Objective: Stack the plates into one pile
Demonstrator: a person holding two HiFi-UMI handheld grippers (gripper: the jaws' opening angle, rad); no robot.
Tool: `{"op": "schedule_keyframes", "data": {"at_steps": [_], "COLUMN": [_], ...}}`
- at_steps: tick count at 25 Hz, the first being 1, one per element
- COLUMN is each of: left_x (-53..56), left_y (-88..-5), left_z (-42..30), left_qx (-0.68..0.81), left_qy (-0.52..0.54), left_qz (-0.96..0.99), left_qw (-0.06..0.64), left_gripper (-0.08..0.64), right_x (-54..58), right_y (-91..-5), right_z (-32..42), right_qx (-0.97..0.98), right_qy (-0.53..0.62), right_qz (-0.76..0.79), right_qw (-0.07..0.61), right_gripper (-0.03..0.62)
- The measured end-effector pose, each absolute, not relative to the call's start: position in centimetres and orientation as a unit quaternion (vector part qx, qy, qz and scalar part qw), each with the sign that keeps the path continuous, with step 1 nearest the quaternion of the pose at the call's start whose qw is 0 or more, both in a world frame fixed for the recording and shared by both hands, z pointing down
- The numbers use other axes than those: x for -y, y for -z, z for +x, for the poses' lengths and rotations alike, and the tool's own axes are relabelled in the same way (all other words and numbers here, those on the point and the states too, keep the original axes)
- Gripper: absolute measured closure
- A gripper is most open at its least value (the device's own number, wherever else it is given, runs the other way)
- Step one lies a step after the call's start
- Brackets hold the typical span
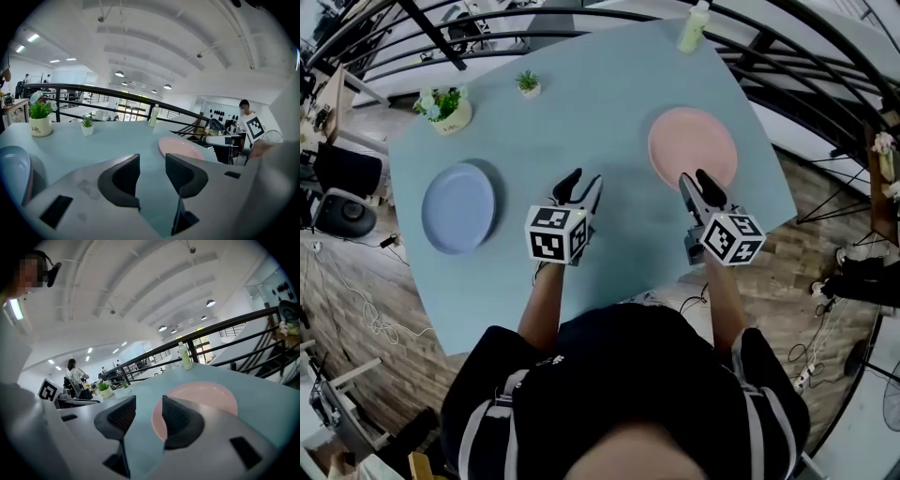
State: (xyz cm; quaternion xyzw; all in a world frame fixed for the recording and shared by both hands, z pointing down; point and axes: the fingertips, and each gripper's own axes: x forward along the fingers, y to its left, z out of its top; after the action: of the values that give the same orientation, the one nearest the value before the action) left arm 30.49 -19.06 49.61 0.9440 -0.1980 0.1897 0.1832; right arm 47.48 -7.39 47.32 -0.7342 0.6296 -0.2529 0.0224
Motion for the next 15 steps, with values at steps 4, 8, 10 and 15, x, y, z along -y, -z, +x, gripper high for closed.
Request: {"op": "schedule_keyframes", "data": {"at_steps": [4, 8, 10, 15], "left_x": [17.7, 16.3, 15.6, 14.7], "left_y": [-50.4, -51.3, -51.6, -53.1], "left_z": [34.6, 38.1, 39.7, 42.5], "left_qx": [0.184, 0.178, 0.17, 0.161], "left_qy": [-0.206, -0.219, -0.222, -0.24], "left_qz": [0.942, 0.937, 0.936, 0.932], "left_qw": [0.19, 0.207, 0.214, 0.22], "left_gripper": [0.39, 0.39, 0.388, 0.388], "right_x": [5.2, 3.1, 2.3, 1.3], "right_y": [-48.3, -49.4, -50.1, -51.9], "right_z": [51.8, 55.6, 57.3, 60.4], "right_qx": [-0.61, -0.593, -0.585, -0.566], "right_qy": [0.259, 0.269, 0.273, 0.282], "right_qz": [-0.748, -0.759, -0.764, -0.774], "right_qw": [0.018, 0.013, 0.009, -0.001], "right_gripper": [0.413, 0.411, 0.408, 0.405]}}
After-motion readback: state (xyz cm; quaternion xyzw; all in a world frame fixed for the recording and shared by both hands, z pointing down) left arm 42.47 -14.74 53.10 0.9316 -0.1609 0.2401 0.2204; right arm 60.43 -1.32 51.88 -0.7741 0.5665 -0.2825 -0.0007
